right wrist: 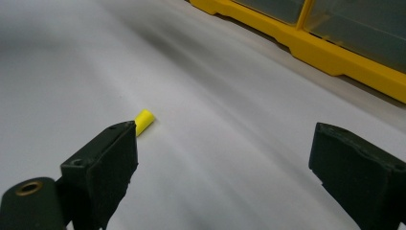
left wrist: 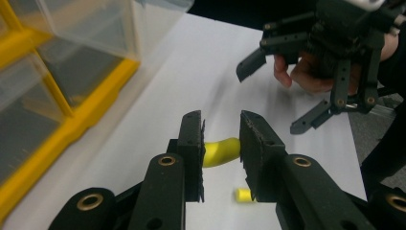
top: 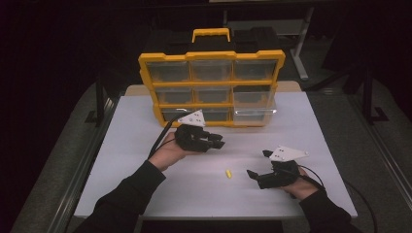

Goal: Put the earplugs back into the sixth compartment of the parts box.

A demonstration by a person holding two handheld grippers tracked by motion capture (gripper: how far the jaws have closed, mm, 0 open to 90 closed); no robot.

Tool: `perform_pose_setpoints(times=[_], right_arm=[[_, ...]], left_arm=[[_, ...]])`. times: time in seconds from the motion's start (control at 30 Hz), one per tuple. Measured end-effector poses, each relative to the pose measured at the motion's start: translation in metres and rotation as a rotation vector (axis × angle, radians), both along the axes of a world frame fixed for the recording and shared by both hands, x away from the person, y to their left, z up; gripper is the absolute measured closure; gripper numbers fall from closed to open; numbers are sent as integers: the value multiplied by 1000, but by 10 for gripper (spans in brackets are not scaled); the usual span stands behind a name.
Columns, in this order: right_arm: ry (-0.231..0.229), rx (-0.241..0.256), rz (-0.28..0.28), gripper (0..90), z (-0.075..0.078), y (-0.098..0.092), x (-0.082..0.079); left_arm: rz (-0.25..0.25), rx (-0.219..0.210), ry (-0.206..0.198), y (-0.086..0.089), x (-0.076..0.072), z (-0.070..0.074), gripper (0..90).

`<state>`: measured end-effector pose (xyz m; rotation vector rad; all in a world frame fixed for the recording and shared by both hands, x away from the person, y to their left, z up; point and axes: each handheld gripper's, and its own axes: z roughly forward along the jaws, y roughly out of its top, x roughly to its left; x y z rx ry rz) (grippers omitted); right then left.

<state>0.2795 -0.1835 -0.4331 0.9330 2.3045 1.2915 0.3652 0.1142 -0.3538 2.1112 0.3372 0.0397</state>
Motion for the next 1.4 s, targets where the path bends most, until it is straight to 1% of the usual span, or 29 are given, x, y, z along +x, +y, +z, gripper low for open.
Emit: perform_pose_setpoints(times=[0.33, 0.4, 0.5, 0.53, 0.6, 0.8, 0.9, 1.0, 1.1, 1.27, 1.4], right_arm=[[0, 0, 5, 86, 0, 1, 0], [-2, 1, 4, 86, 0, 0, 0], [0, 0, 4, 86, 0, 1, 0], [-1, 0, 4, 86, 0, 1, 0], [-1, 1, 2, 86, 0, 0, 0], [0, 2, 2, 86, 0, 0, -1], [-1, 2, 4, 86, 0, 1, -1], [0, 2, 5, 86, 0, 1, -1], [0, 3, 6, 86, 0, 1, -1], [-2, 1, 6, 86, 0, 1, -1], [-3, 2, 8, 86, 1, 1, -1]], left_arm=[[-19, -21, -9, -4, 13, 26, 707], [-24, -18, -19, -6, 17, 33, 707], [-28, -33, -18, -8, 20, 43, 707], [-33, -30, -31, -9, 22, 47, 707], [-32, -35, -31, -11, 25, 53, 707], [-37, -41, -48, -17, 34, 72, 707], [-35, -49, -42, -20, 39, 81, 707], [-32, -43, -51, -25, 44, 86, 707], [-26, -36, -48, -30, 50, 90, 706], [-25, -20, -56, -42, 59, 97, 705], [-16, -17, -54, -52, 67, 98, 703]])
